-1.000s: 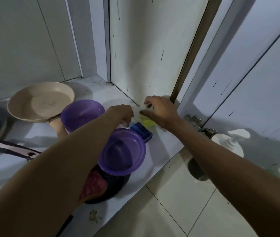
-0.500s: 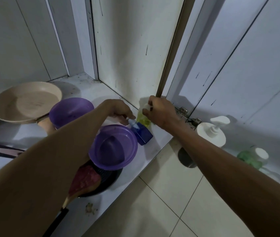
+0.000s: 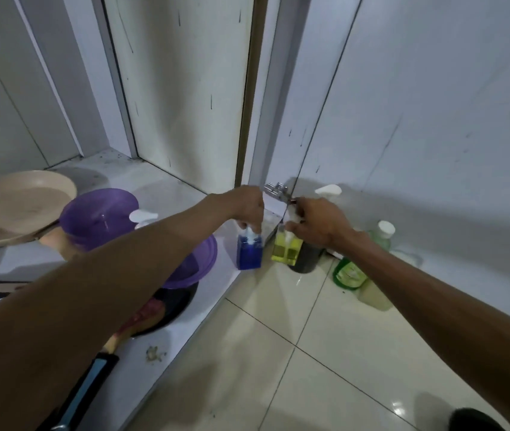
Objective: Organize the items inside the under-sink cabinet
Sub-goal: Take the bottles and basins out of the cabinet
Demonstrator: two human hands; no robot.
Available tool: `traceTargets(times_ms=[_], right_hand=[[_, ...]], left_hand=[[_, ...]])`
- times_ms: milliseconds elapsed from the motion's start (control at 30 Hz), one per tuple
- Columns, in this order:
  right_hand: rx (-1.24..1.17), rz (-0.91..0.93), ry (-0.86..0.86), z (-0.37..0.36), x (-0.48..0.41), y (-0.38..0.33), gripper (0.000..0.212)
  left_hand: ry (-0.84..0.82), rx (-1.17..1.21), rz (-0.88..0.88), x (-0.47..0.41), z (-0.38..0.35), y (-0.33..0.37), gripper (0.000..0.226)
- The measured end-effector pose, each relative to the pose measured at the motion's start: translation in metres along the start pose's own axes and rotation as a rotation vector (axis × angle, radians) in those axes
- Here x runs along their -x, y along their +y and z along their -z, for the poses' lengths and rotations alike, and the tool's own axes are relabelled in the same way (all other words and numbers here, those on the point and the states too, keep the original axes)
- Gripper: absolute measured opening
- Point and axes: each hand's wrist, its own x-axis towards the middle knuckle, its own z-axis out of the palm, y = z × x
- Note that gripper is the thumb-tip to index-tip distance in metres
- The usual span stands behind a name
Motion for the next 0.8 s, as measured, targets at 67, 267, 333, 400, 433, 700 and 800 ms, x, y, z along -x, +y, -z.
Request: traceTargets(times_ms=[67,267,333,400,433,700,800], right_hand=[[0.041,-0.026,-0.057,0.005,0.023,0.016,0.031],[0.095,-0.232,-0.127,0.038,0.117,0.075,0.026],[0.111,-0.320,-0.140,0.050,0.146,0.100,0.026],[0.100,-0.412,-0.131,0.060,0.171,0.126,0.024],[0.097,-0.458,-0.129,0.065,0.182,0.137,0.024],[0.128,-0.674,-0.081,0.062,0.237,0.207,0.022],[0.167,-0.679,-0.077,0.051,0.242,0.225,0.020]], left_hand=[[-0.052,-0.087,-0.052,0.000,-0.011,0.022,0.026],[-0.124,-0.252,-0.202,-0.009,-0.057,0.102,0.024],[-0.132,-0.259,-0.255,-0.013,-0.075,0.130,0.020],[-0.116,-0.274,-0.335,-0.018,-0.094,0.156,0.016],[-0.116,-0.286,-0.377,-0.019,-0.102,0.168,0.016],[-0.114,-0.293,-0.560,-0.027,-0.162,0.265,0.024],[-0.092,-0.349,-0.606,-0.034,-0.183,0.288,0.024]])
